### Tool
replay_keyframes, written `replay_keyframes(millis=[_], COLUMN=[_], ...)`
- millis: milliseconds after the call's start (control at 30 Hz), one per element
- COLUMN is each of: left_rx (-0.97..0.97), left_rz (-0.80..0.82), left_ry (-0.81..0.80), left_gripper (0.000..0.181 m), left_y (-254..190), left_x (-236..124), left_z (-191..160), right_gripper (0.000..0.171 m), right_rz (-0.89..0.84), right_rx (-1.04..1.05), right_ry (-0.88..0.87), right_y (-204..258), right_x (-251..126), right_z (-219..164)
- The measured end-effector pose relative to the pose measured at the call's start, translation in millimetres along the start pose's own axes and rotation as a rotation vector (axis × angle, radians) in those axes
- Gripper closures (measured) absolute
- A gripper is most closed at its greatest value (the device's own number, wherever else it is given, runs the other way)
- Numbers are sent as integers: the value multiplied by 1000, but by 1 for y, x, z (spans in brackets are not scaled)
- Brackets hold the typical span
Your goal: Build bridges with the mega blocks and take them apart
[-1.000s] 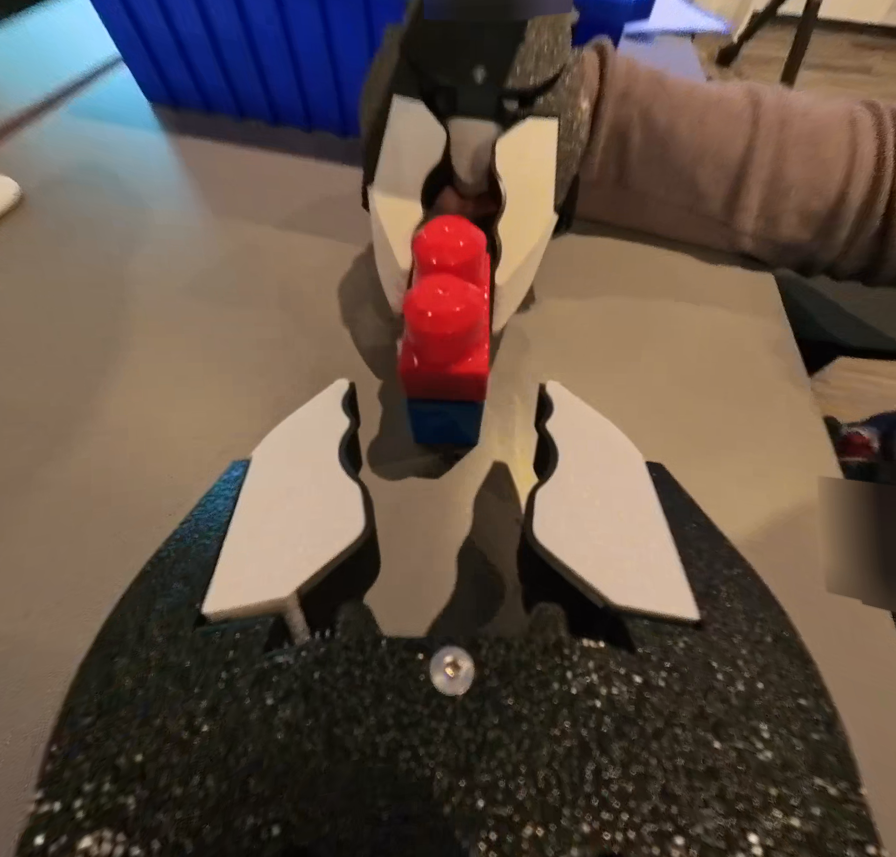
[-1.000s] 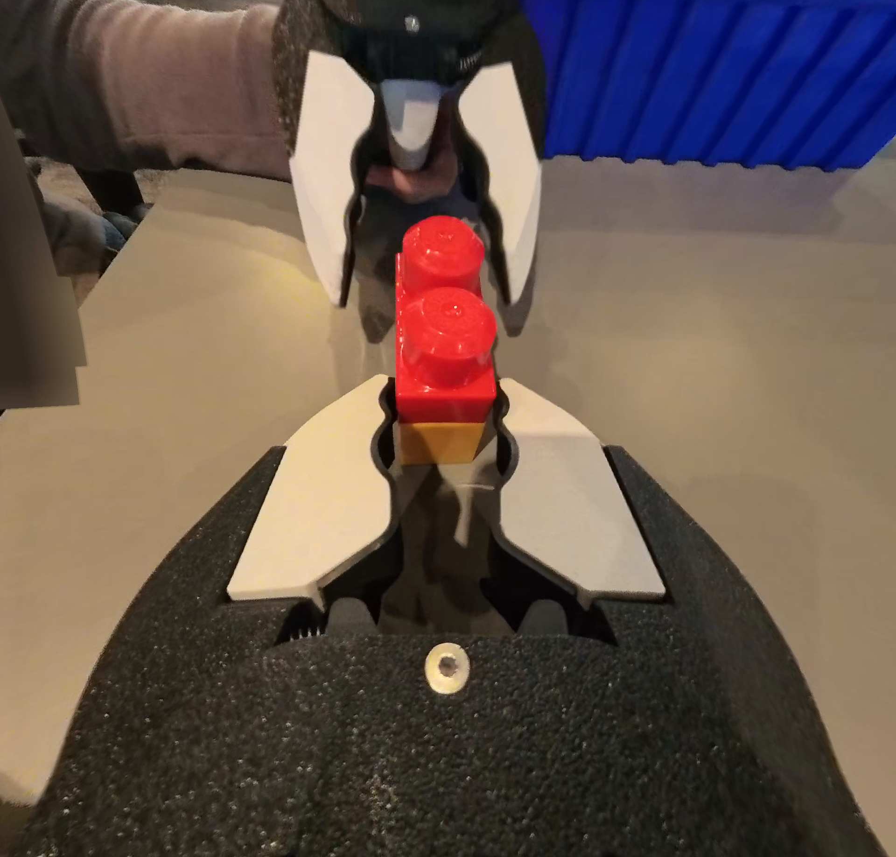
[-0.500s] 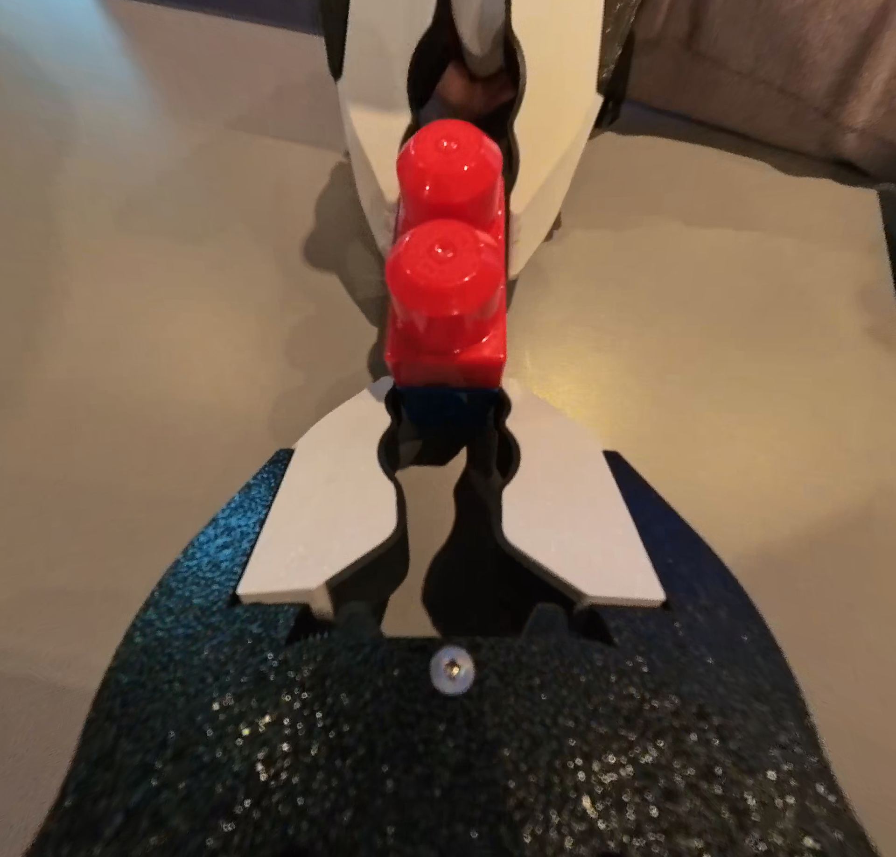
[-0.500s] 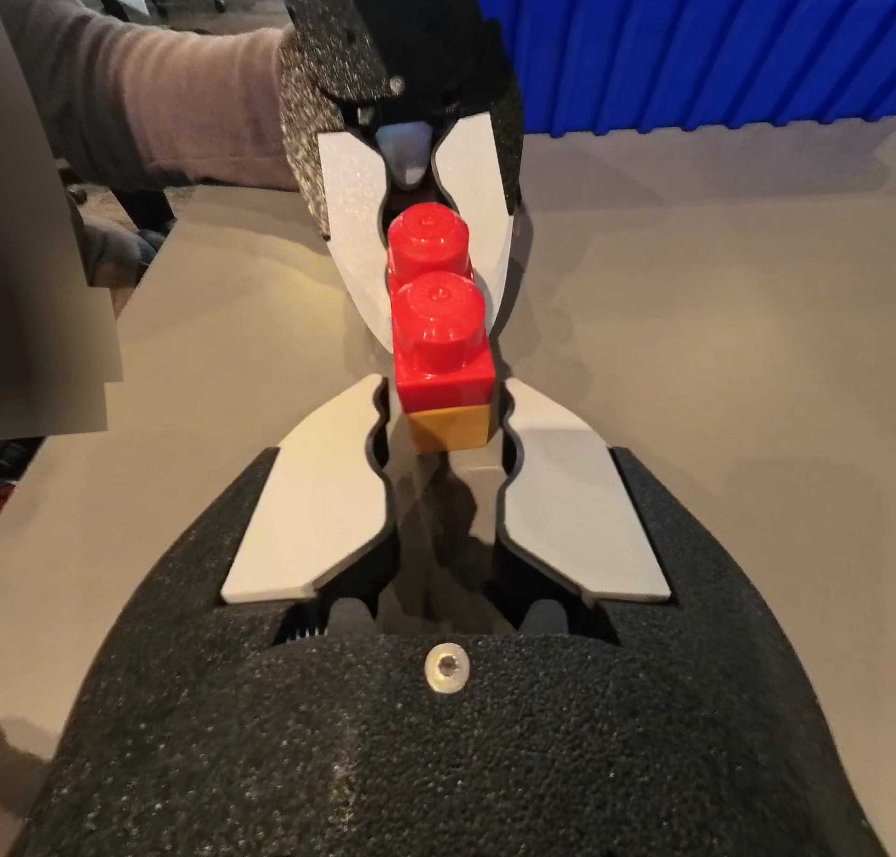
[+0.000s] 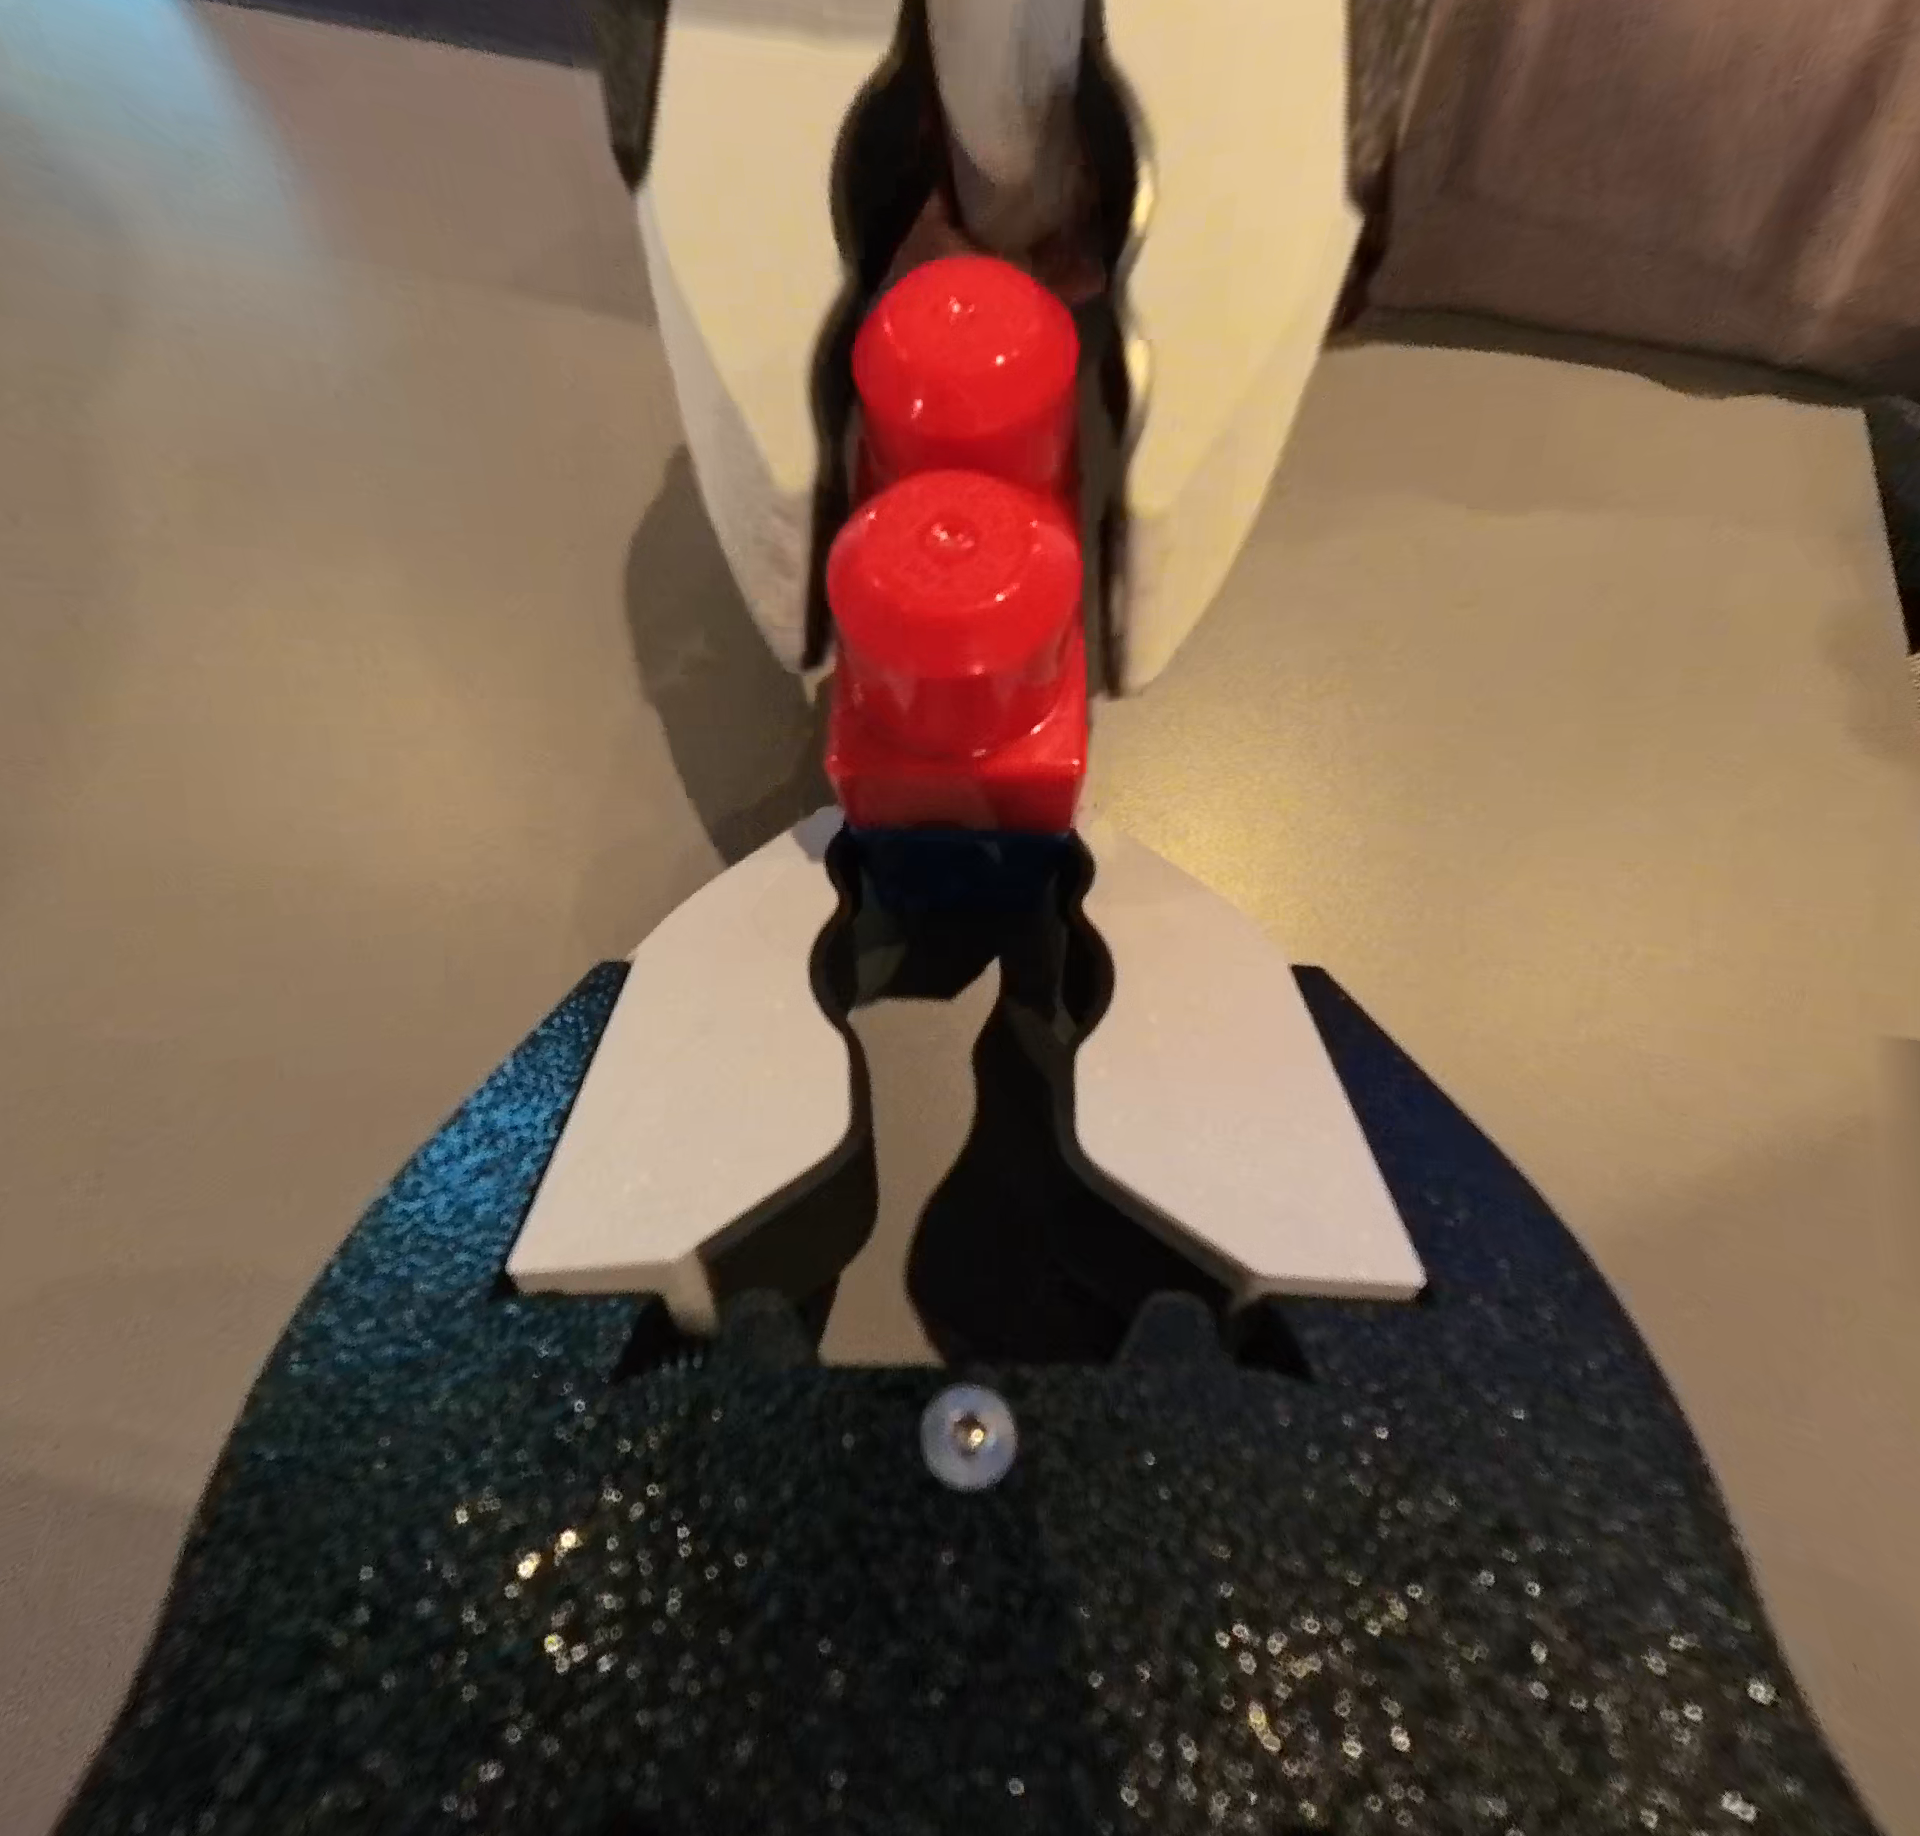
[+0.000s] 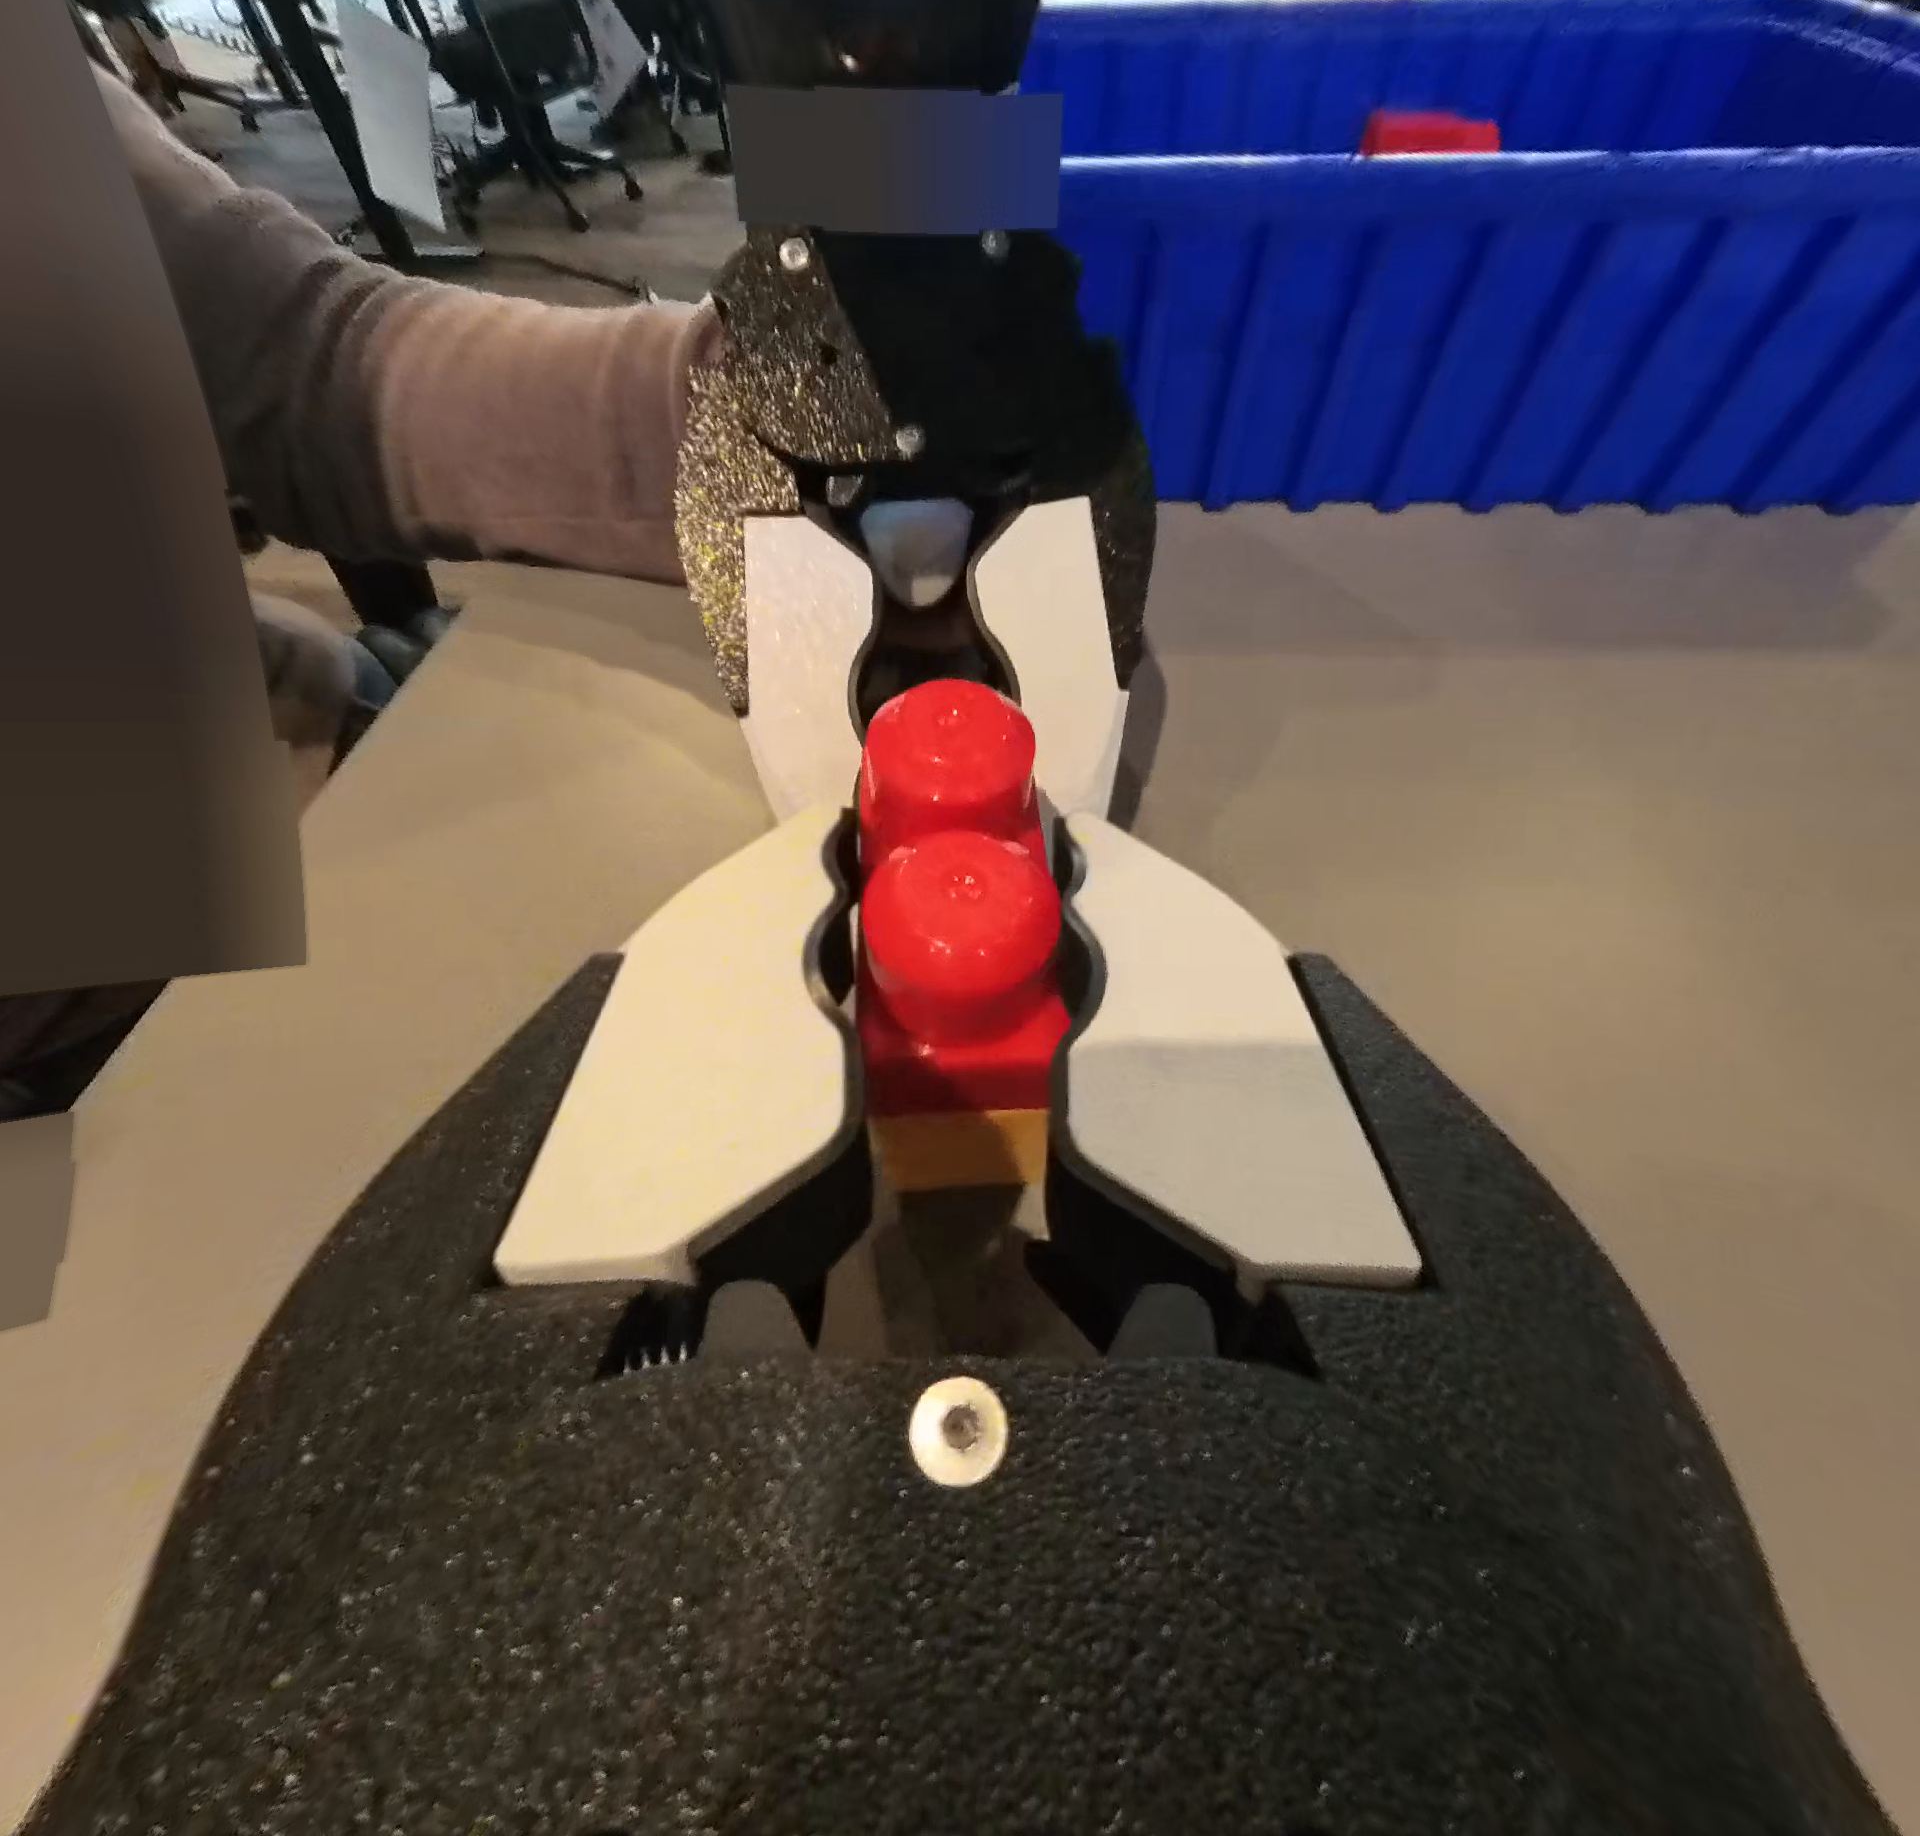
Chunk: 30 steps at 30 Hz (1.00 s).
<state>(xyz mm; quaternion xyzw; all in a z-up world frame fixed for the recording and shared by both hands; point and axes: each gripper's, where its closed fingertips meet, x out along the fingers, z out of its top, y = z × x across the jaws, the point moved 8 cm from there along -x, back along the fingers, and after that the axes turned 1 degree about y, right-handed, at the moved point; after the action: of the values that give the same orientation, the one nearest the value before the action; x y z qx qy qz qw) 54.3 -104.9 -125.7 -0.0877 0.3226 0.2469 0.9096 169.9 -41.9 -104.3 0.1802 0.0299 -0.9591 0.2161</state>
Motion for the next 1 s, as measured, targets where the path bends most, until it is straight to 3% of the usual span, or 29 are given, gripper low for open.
replay_keyframes(millis=[633,733,867,1000], left_rx=[4,5,6,5], left_rz=[-5,-6,-7,-6], left_ry=[3,2,2,2], left_gripper=[145,145,145,145], left_y=[0,-1,-1,-1], left_x=[1,1,1,1], left_z=[1,1,1,1], right_gripper=[136,117,131,124], right_rz=[10,40,14,-13], right_rx=[-14,49,-2,-6], right_ry=[13,53,35,69], right_y=[2,0,2,4], right_x=[-2,-3,-4,0], right_z=[0,-5,-3,0])
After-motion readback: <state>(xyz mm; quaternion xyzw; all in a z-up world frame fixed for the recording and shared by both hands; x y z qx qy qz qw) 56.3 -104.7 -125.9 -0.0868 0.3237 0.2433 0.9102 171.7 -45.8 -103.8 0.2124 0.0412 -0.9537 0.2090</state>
